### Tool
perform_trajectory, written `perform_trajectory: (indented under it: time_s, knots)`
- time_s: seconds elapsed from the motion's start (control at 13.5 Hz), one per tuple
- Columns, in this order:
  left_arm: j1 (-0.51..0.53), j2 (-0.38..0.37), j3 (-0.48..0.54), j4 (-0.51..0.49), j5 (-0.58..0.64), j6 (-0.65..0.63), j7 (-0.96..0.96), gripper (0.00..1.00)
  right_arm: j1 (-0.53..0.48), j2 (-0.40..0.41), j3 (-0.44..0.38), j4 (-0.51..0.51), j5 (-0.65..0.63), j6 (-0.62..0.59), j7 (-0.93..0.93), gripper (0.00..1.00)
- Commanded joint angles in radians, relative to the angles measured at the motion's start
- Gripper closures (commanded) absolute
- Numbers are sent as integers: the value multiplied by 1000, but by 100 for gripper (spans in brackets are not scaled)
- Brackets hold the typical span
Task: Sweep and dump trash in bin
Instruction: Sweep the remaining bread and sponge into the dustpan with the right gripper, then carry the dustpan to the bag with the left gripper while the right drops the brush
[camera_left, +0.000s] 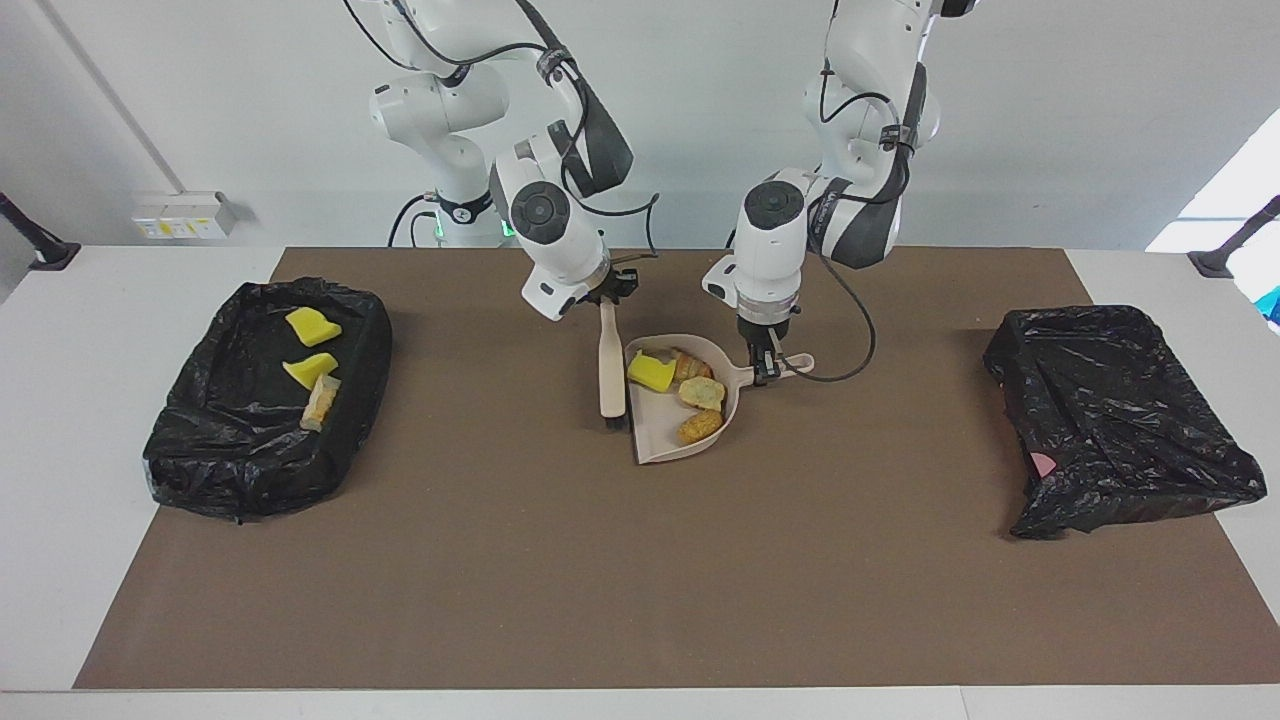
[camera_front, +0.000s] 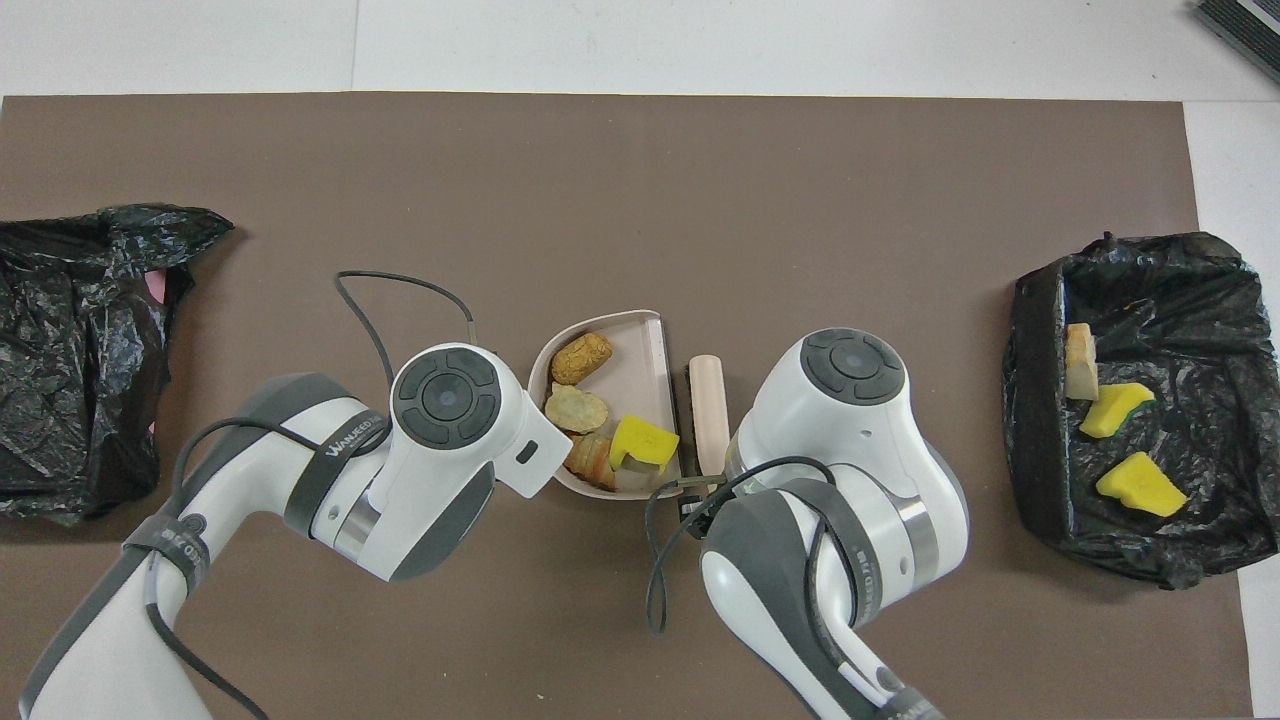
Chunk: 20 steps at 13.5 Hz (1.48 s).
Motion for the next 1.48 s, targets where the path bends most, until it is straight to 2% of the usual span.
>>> perform_trajectory:
  time_s: [0.0,0.15,0.37,0.52,0.67,0.96,1.11,1.26,1.4]
  knots:
    - [59,22,3,16,-90,29,103,100,55,-21,7,43,-90,-93,113,100]
    - [93,22,4,40,-115,16,157,100,61,-35,10,80,-125,-168,149,100]
    - [162,37,4,117,-116,-31,197,100,116,-99,24,54,-104,-189,265,100]
    - [213,79,3,232,-115,-135,256,100,129,-155,25,-50,-1,-77,285,100]
    - [246,99,6,345,-116,-242,344,100,172,-195,27,-150,24,29,281,100]
    - [294,63,26,419,-113,-321,367,100,216,-196,27,-263,28,178,290,100]
    - [378,31,27,435,-115,-381,500,100,242,-186,27,-308,28,287,293,100]
    - [443,10,26,436,-147,-399,559,100,259,-181,27,-328,27,322,273,100]
    - [486,2,38,432,-148,-392,627,100,262,-176,27,-354,25,347,259,96]
